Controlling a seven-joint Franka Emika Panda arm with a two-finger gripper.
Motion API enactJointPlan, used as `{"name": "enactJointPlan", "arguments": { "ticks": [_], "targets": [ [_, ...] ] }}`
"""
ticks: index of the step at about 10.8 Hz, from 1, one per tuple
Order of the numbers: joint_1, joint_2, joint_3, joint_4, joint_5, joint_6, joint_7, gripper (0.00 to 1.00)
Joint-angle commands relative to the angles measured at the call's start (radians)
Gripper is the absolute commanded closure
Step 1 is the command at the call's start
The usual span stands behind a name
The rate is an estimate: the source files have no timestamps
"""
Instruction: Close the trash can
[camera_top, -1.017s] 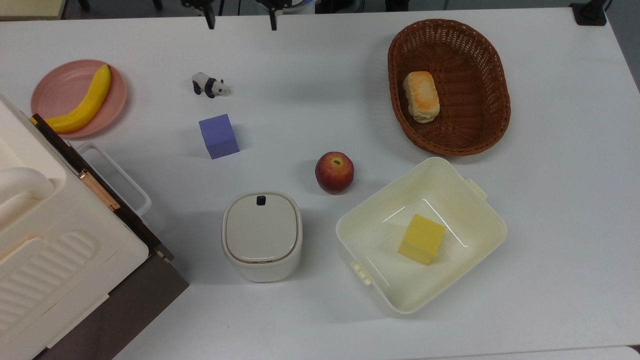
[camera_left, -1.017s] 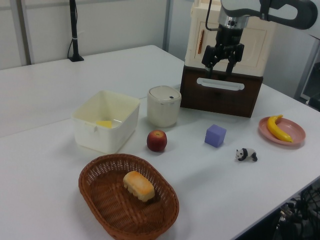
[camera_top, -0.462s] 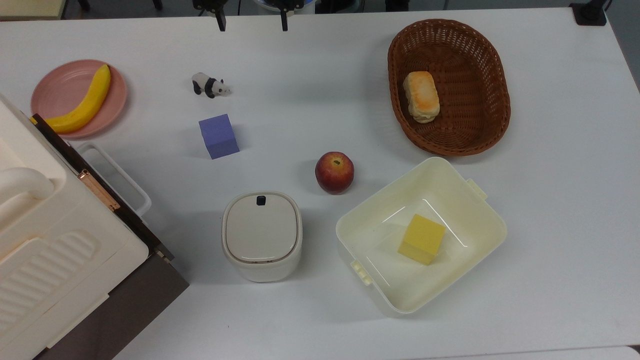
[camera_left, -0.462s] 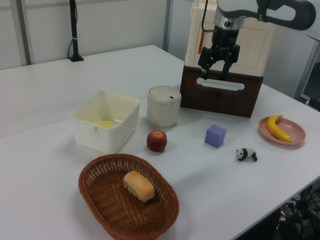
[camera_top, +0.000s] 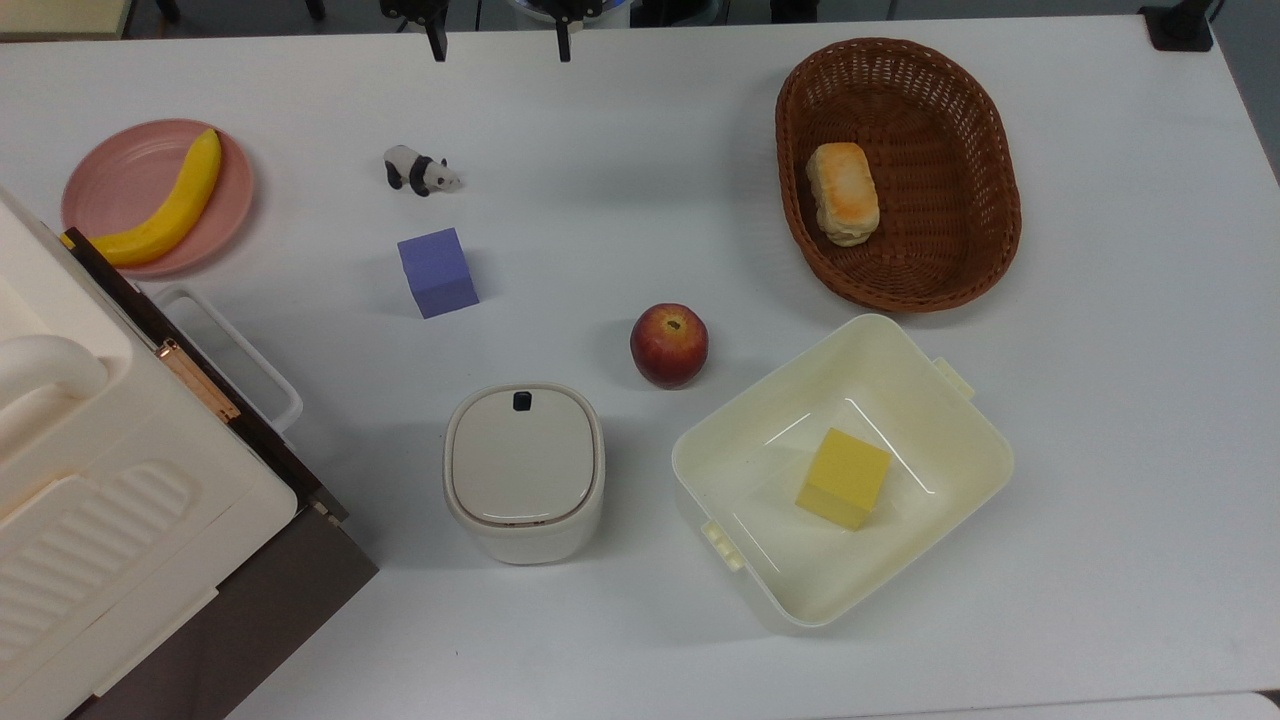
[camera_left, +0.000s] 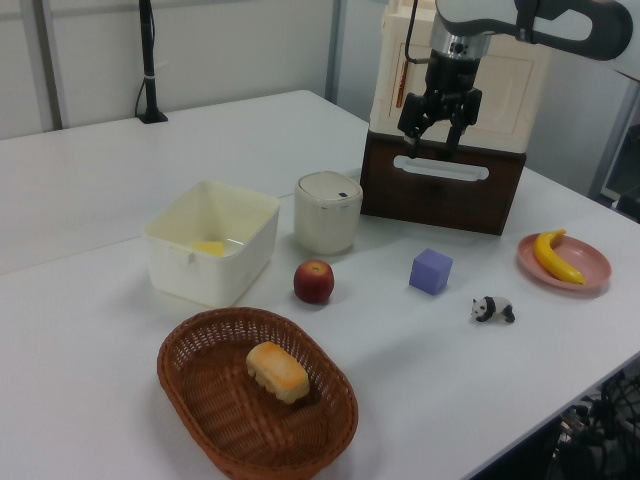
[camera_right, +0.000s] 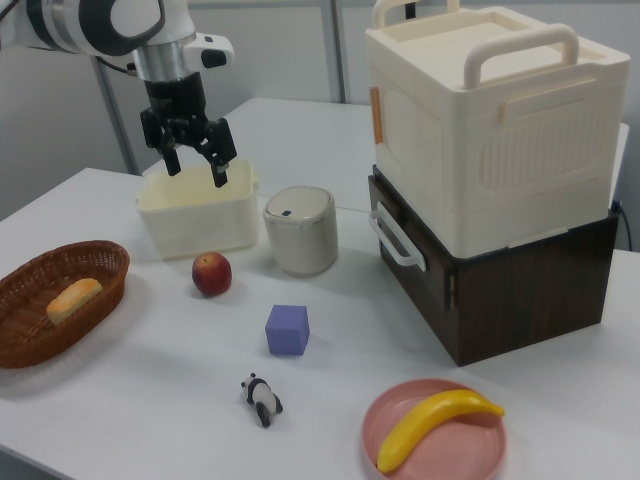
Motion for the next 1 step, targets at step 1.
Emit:
{"name": "enactJointPlan", "arguments": {
  "ticks": [1],
  "targets": [
    [-0.003,-0.017,0.005,-0.016,0.014,0.022,0.01,0.0]
  ]
}}
